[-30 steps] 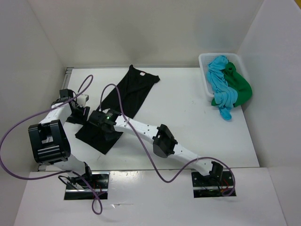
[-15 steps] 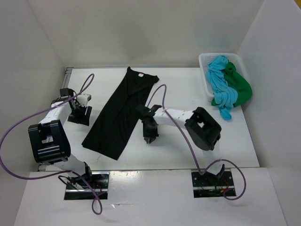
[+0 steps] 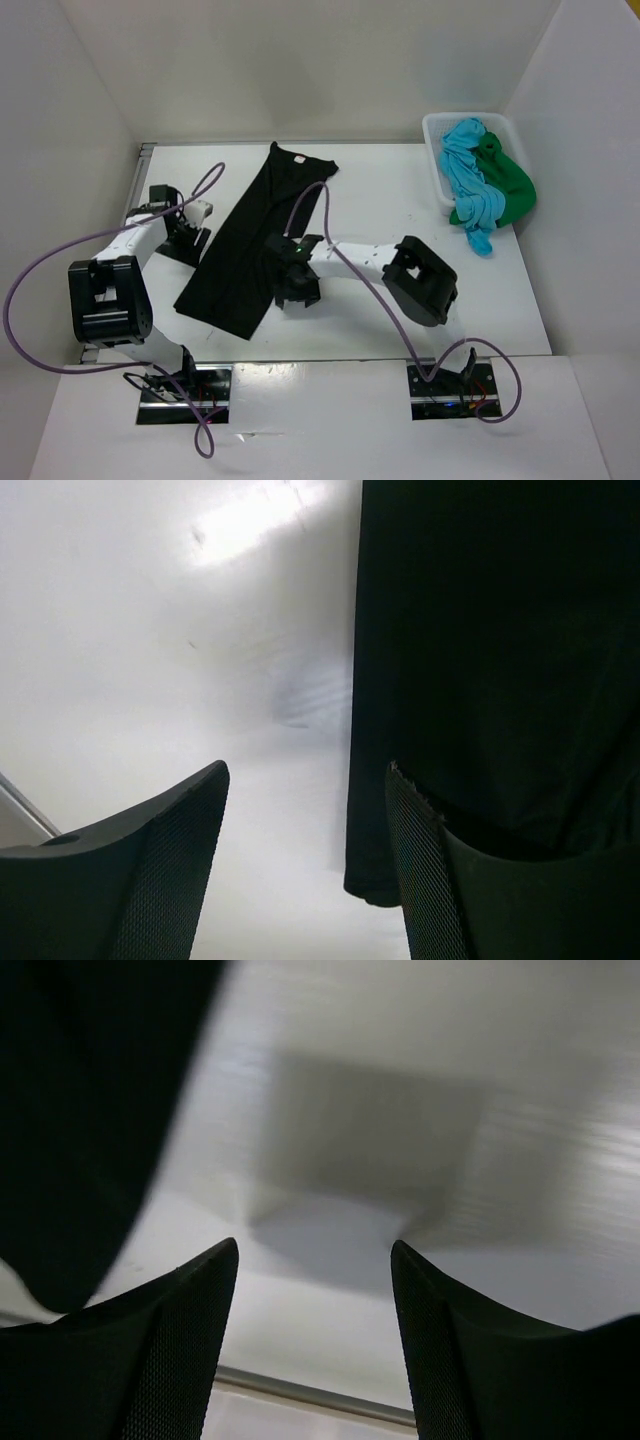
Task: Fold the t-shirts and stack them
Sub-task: Rotate the tshirt 90 degrees
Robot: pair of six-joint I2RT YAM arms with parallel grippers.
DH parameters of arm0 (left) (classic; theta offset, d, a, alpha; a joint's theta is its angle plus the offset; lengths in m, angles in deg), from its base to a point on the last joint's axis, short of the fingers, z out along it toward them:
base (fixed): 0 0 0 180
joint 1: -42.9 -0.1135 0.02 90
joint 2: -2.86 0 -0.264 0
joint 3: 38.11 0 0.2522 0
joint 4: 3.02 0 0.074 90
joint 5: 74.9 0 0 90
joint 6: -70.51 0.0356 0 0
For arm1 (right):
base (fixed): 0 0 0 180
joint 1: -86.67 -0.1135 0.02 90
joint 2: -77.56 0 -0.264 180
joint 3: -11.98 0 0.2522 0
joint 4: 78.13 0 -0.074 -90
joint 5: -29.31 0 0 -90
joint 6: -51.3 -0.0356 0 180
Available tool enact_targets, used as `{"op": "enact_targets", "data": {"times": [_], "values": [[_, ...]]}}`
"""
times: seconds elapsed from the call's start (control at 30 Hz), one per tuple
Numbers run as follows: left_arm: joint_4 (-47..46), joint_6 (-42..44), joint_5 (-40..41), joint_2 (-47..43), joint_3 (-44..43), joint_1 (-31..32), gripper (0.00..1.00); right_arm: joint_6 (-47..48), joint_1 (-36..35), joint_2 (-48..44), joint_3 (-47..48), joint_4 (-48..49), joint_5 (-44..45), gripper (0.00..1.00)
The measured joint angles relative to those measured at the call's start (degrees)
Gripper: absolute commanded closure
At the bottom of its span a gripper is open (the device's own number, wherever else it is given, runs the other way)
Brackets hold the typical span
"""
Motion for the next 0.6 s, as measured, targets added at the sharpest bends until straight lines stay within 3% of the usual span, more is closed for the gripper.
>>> {"op": "enact_targets", "data": {"times": [0.23, 0.6], "values": [[0.0, 1.7, 5.0, 0.0, 7.5, 0.0, 0.29, -0.7, -3.3, 6.4, 8.5, 0.7, -4.7, 0.35], [-1.1, 2.8, 5.8, 0.4, 8.7, 0.1, 0.30, -0.4, -3.3, 13.3, 18.6, 0.4, -9.2, 0.43]]}}
